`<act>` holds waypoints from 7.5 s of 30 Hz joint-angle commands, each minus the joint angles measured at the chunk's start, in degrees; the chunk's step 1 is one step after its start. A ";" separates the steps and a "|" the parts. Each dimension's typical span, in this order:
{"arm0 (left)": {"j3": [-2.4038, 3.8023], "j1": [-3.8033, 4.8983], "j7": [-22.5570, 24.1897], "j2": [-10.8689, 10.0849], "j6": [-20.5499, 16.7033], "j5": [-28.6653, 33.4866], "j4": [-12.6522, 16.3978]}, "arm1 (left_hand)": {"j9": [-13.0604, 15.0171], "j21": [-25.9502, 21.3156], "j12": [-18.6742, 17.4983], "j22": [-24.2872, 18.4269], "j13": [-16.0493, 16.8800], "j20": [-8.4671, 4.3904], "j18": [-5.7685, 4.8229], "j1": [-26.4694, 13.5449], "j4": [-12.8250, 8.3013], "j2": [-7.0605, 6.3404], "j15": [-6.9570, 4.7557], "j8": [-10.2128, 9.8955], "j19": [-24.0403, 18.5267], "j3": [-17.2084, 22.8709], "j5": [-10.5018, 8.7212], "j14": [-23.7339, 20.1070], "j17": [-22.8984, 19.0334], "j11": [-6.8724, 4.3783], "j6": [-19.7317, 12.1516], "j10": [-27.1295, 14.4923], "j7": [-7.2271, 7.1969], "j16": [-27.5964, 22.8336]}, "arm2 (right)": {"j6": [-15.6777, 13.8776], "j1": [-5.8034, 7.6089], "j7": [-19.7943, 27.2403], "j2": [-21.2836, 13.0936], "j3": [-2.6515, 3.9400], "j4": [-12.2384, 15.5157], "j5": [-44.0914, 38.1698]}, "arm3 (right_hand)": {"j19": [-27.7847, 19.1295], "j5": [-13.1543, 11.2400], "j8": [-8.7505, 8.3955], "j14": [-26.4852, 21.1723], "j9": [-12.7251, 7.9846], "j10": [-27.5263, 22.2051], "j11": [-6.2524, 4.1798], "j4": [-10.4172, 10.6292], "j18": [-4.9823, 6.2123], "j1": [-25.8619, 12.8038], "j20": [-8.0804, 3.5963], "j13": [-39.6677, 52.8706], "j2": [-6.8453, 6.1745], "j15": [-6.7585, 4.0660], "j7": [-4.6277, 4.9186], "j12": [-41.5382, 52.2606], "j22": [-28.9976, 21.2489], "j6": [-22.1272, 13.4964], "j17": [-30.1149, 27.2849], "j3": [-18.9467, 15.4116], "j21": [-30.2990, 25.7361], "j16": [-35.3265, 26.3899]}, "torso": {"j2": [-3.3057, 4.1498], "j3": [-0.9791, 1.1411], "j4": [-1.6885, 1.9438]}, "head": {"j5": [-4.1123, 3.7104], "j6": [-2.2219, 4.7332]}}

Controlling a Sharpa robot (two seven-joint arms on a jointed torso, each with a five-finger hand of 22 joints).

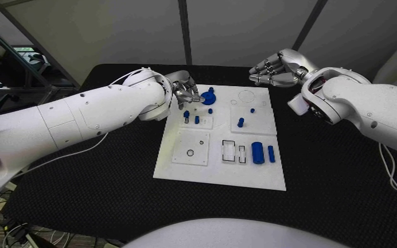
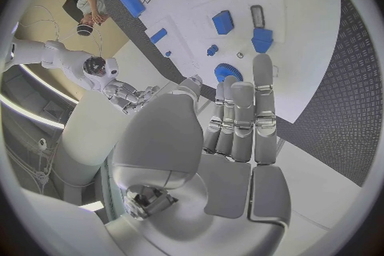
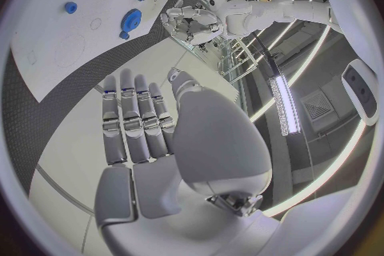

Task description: Assemble the parts on the task board

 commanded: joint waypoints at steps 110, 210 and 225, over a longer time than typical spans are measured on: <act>-1.29 2.35 9.78 5.78 28.96 -8.97 -16.36 | -17.52 47.35 26.26 39.34 26.81 -2.95 -9.22 13.23 -5.04 3.99 -2.89 -17.80 17.17 -4.27 -7.66 16.95 32.74 -3.48 10.22 18.38 -2.67 33.82 | 0.60 0.09 -0.02 0.63 0.03 -0.24 -0.08 | 0.39 0.54 -0.03 -0.40 0.01 -0.32 -0.05 -0.35 0.34 -0.32 0.28 -0.07 0.65 0.10 0.20 0.06 -0.07 -0.45 -0.22 0.24 -0.65 -0.14 | -0.08 -0.04 0.16 | -0.02 -0.08; -7.50 -1.44 -6.40 -11.09 -22.71 12.57 13.57 | -3.35 48.85 28.03 41.82 33.25 -5.28 -9.70 -9.58 -13.44 -1.97 -5.71 -2.59 18.64 29.52 -7.14 16.95 32.74 -6.75 17.47 25.51 -7.16 33.82 | 0.46 0.10 -0.21 0.10 0.03 -0.22 -0.17 | 0.47 0.60 -0.03 -0.46 0.01 -0.43 -0.01 -0.31 0.33 -0.51 0.31 -0.07 0.67 0.11 0.23 0.05 -0.07 -0.54 -0.33 0.26 -0.88 -0.15 | 0.03 -0.08 0.08 | 1.34 0.65; -7.61 -1.47 -7.97 -8.53 -19.43 9.36 11.46 | -3.24 48.77 27.95 41.80 33.16 -5.29 -9.69 -10.16 -13.41 -2.18 -5.76 -2.46 18.63 29.68 -7.26 16.95 32.74 -6.75 17.43 25.45 -7.16 33.82 | 0.43 0.10 -0.17 0.17 0.03 -0.11 -0.27 | 0.47 0.60 -0.03 -0.46 0.01 -0.43 -0.01 -0.31 0.33 -0.51 0.31 -0.07 0.67 0.11 0.23 0.05 -0.07 -0.54 -0.33 0.26 -0.88 -0.15 | 0.00 -0.01 -0.01 | 1.28 0.42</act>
